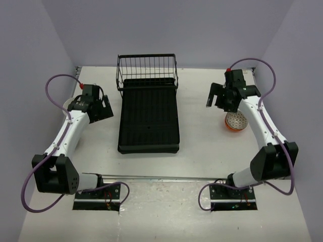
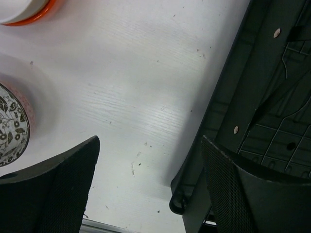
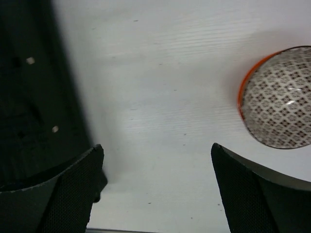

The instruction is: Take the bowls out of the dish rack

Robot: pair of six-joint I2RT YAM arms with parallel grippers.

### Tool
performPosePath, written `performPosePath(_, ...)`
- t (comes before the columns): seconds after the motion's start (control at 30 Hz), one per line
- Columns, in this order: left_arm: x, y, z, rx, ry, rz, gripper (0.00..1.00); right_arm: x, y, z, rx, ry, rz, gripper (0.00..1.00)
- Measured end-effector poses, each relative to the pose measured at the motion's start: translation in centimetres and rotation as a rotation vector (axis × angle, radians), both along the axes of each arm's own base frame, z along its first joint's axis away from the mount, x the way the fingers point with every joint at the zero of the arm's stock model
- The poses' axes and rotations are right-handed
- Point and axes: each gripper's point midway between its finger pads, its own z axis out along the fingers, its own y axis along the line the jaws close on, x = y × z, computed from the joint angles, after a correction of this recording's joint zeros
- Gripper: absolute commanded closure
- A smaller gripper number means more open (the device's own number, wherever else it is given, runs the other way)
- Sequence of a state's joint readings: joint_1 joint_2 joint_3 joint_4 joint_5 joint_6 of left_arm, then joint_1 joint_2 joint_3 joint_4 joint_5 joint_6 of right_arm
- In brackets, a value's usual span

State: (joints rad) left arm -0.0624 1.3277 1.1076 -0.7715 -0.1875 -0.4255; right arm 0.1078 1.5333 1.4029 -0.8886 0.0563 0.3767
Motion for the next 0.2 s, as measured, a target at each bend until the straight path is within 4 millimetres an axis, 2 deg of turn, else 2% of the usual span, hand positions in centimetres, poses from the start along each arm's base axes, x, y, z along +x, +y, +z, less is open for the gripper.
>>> performPosePath(0.03, -0.1, 0.0, -0.2, 0.000, 0.005, 0.001, 0.13, -0.3, 1.4, 1.1, 0.033, -0.039, 0.041, 0.02)
performPosePath(0.1, -0.2, 0.0, -0.4, -0.003, 0.009, -0.001, 0.10, -1.2, 4.2, 3.0, 0.106, -0.105, 0.129, 0.01)
performPosePath(0.2, -0.1, -0.1, -0.4, -0.007, 0.006, -0.003, 0.04, -2.8, 6.7, 4.3, 0.178, -0.150, 0.218, 0.01)
